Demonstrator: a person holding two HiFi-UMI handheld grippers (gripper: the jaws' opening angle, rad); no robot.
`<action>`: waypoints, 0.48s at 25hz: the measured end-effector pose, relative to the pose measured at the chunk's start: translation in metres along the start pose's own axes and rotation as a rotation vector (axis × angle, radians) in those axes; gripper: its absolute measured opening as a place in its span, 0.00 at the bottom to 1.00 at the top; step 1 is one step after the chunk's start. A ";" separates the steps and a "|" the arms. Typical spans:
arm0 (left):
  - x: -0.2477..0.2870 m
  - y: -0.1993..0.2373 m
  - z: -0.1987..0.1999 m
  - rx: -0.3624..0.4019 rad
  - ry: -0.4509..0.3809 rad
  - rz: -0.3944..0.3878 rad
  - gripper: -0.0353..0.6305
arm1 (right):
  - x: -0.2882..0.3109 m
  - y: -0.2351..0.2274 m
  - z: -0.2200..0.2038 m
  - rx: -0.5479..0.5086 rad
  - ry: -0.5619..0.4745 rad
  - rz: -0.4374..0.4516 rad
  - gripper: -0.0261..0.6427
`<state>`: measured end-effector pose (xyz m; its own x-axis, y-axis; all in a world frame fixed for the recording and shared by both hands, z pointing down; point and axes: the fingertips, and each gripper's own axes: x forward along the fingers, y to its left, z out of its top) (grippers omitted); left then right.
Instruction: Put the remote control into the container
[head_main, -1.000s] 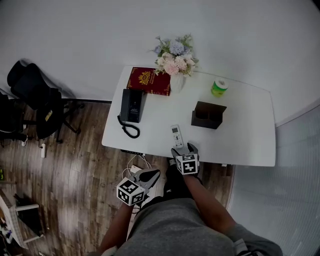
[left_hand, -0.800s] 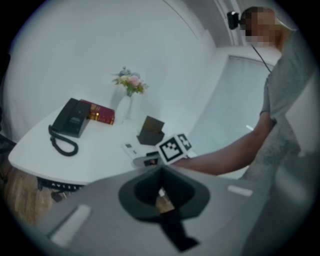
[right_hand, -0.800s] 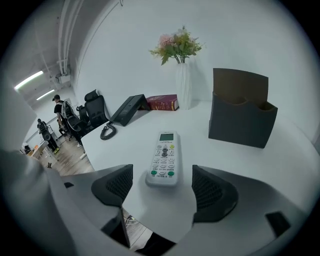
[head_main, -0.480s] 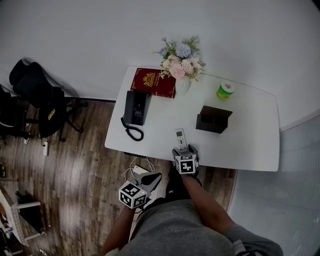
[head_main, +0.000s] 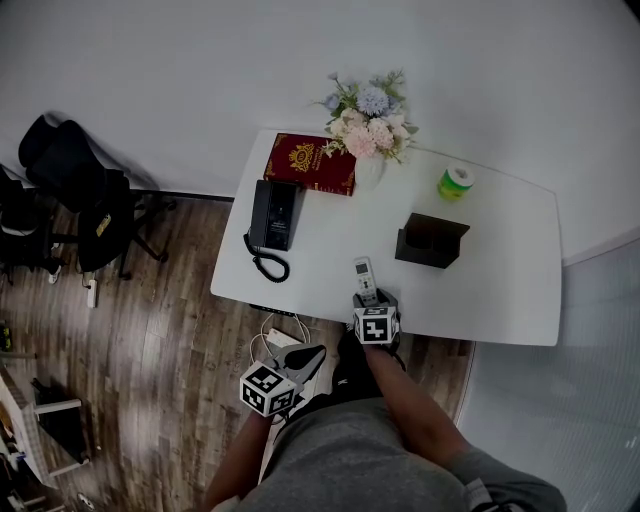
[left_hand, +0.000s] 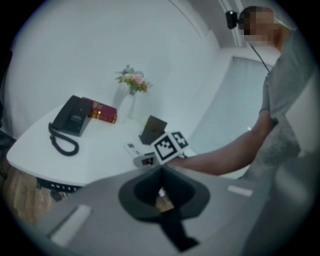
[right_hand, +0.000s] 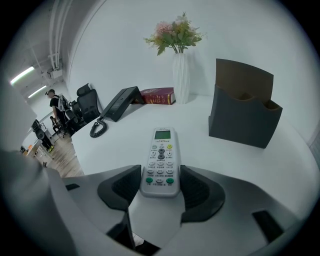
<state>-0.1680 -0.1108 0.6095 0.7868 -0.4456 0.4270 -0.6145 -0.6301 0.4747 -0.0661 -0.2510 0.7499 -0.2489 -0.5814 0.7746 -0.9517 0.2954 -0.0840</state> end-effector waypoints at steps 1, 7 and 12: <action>0.000 0.000 0.000 -0.001 -0.001 -0.001 0.05 | 0.000 0.000 0.000 -0.002 0.000 0.000 0.42; 0.003 -0.001 0.000 -0.001 0.000 -0.004 0.05 | 0.002 -0.001 -0.001 -0.006 0.017 0.004 0.42; 0.004 -0.001 0.000 -0.001 0.001 -0.007 0.05 | -0.003 -0.003 0.002 0.034 -0.003 0.029 0.41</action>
<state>-0.1645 -0.1125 0.6106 0.7910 -0.4403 0.4248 -0.6091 -0.6327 0.4782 -0.0627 -0.2521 0.7467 -0.2767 -0.5755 0.7696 -0.9496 0.2863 -0.1274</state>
